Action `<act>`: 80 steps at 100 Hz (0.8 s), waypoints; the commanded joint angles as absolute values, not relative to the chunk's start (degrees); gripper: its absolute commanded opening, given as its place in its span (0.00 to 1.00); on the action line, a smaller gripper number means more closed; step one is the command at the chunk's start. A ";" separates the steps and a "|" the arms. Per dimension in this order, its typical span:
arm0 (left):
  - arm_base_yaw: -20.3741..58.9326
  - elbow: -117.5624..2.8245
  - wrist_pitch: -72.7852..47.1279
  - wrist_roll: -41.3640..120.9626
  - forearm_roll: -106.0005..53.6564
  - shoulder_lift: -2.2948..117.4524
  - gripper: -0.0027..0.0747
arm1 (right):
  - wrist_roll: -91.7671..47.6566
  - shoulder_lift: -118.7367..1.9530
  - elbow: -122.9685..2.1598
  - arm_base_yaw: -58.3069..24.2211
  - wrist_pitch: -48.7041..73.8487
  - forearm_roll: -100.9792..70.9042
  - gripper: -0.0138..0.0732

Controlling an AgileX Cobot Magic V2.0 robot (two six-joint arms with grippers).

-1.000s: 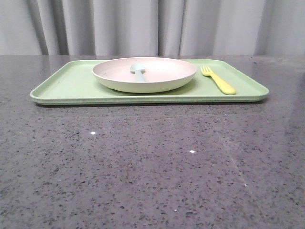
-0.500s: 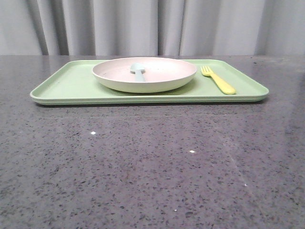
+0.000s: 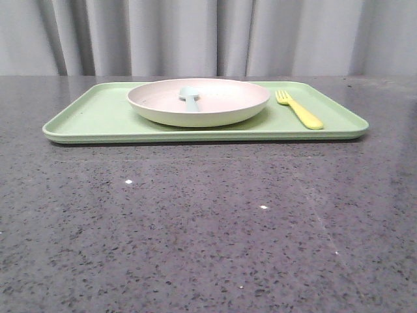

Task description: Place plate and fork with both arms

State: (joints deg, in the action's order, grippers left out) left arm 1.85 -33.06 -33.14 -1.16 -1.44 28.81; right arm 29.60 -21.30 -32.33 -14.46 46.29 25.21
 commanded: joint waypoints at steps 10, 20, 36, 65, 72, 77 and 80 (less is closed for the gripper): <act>1.82 -28.53 -18.08 -1.86 -0.90 25.40 0.01 | 29.59 -21.64 -33.70 -14.15 42.38 26.87 0.02; 1.82 -23.79 -14.31 -1.86 -0.90 21.14 0.01 | 29.59 -21.64 -33.70 -14.15 42.38 26.87 0.02; 1.82 -15.20 -10.07 -1.86 0.00 12.54 0.01 | 29.59 -21.64 -33.70 -14.15 42.38 26.87 0.02; 1.82 -4.42 -9.83 -1.86 0.00 -2.23 0.01 | 29.59 -21.64 -33.70 -14.15 42.38 26.87 0.02; 1.79 -3.31 -8.32 -1.86 0.00 -1.80 0.01 | 29.59 -21.73 -33.70 -14.15 42.43 26.87 0.02; 1.79 -2.27 -7.03 -1.86 0.00 -1.80 0.01 | 29.59 -21.73 -33.70 -14.15 42.43 26.87 0.02; 1.79 -1.76 -5.98 -1.86 0.00 -1.80 0.01 | 29.59 -21.73 -33.70 -14.15 42.51 26.87 0.02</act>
